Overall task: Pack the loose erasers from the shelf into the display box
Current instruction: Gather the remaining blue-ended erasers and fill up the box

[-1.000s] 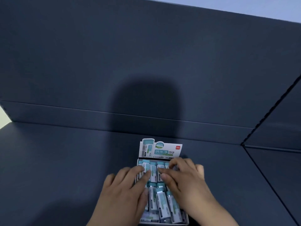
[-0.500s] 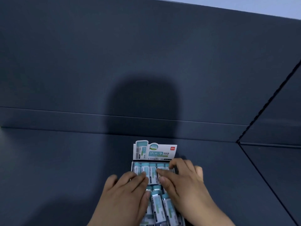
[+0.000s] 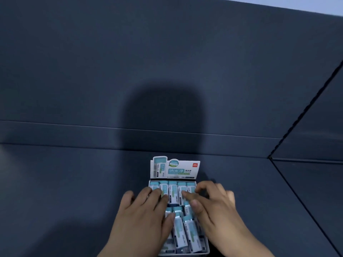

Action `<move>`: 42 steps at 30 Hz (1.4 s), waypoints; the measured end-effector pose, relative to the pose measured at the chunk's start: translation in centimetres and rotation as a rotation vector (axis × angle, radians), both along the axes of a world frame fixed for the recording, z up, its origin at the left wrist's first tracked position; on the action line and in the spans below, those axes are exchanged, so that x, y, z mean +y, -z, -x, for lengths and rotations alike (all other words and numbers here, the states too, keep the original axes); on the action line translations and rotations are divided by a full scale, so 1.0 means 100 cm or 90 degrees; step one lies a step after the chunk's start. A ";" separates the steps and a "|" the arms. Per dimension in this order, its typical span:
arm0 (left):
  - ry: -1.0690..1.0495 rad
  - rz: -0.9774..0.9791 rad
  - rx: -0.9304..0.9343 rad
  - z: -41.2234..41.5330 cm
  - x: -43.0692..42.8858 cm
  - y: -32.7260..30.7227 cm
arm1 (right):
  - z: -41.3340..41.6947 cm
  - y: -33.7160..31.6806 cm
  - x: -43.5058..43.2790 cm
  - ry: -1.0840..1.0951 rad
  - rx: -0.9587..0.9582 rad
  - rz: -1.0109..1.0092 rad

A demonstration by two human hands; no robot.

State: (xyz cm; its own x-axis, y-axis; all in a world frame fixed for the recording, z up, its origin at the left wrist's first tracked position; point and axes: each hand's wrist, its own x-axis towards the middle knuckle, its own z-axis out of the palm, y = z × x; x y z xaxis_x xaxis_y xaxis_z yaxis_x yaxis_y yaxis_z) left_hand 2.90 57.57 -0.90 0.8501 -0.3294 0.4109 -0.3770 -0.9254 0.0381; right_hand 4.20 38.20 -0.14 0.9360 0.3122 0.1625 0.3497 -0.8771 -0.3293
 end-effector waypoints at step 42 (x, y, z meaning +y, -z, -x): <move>0.000 0.127 0.113 0.039 0.042 -0.020 | 0.044 -0.007 0.054 -0.046 -0.203 0.108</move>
State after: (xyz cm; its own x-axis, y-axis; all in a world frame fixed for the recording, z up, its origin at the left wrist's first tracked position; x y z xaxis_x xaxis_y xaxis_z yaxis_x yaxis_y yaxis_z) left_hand -0.96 61.74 1.06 0.9146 -0.2569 0.3123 -0.3481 -0.8933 0.2845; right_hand -0.15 43.59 0.58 0.8214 0.4225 0.3832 0.4739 -0.8794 -0.0462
